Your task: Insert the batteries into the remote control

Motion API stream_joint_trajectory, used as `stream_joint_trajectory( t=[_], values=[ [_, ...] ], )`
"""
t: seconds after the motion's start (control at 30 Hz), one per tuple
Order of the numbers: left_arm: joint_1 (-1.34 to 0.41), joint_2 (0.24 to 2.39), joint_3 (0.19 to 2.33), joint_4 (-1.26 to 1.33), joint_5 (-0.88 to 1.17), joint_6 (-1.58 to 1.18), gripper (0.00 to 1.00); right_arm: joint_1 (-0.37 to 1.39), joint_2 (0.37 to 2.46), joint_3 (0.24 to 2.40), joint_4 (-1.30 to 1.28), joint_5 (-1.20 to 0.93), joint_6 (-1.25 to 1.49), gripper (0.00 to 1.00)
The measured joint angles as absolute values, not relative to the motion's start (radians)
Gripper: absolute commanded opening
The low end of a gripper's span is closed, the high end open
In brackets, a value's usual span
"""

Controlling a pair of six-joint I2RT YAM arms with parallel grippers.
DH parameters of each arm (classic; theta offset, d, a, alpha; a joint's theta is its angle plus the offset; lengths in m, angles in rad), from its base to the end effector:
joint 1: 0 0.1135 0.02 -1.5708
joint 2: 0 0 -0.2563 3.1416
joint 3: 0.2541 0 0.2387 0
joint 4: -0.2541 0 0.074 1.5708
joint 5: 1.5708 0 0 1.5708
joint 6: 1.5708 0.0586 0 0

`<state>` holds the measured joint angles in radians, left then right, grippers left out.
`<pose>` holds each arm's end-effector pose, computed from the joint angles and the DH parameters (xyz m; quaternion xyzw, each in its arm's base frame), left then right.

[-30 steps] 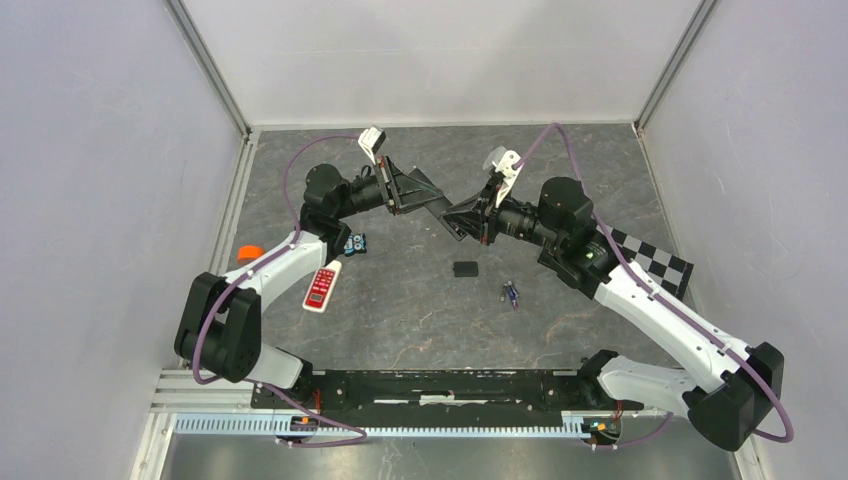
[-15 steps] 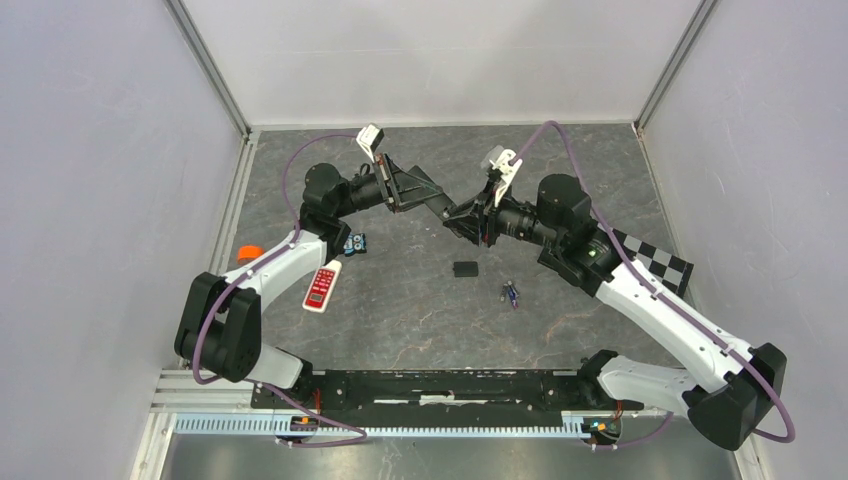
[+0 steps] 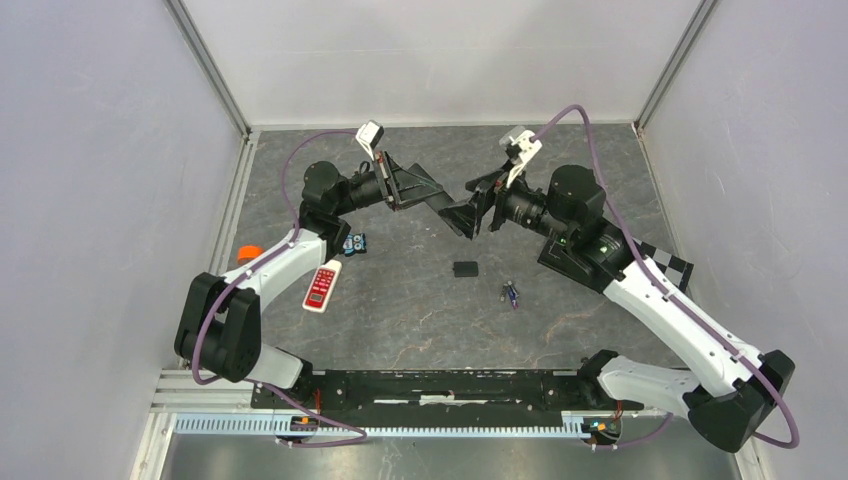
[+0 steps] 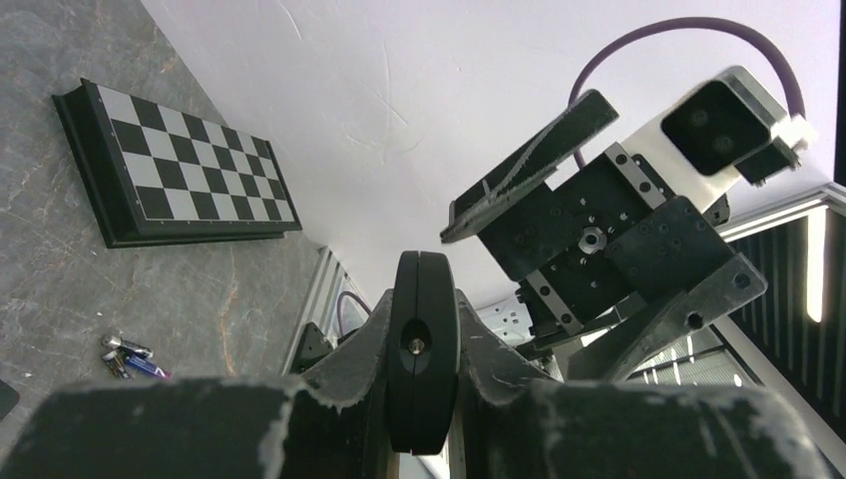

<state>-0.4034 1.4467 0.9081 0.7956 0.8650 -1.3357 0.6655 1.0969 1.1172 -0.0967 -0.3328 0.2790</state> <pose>0.2821 -0.1689 0.3293 0.0473 0.6445 -0.7145 0.2683 0.1941 0.1767 0.3964 -0.2494 0.6884 0.4131 0.5416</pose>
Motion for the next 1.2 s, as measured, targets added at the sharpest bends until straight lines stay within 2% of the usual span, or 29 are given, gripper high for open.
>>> stream_joint_trajectory(
  t=[0.3, 0.6, 0.8, 1.2],
  values=[
    [-0.403, 1.446, 0.934, 0.772, 0.804, -1.283, 0.02, 0.629, 1.061, 1.115, -0.094, -0.066, 0.596, 0.98],
    [-0.403, 1.447, 0.994, 0.709, 0.715, -1.246, 0.02, 0.613, 1.108, 0.942, 0.109, -0.114, 0.94, 0.98],
    [-0.403, 1.465, 1.005, 0.703, 0.7, -1.246, 0.02, 0.613, 1.137, 0.938, 0.187, -0.142, 1.027, 0.97],
    [-0.402, 1.473, 1.005, 0.717, 0.698, -1.248, 0.02, 0.613, 1.189, 0.938, 0.269, -0.19, 1.087, 0.66]
  ],
)
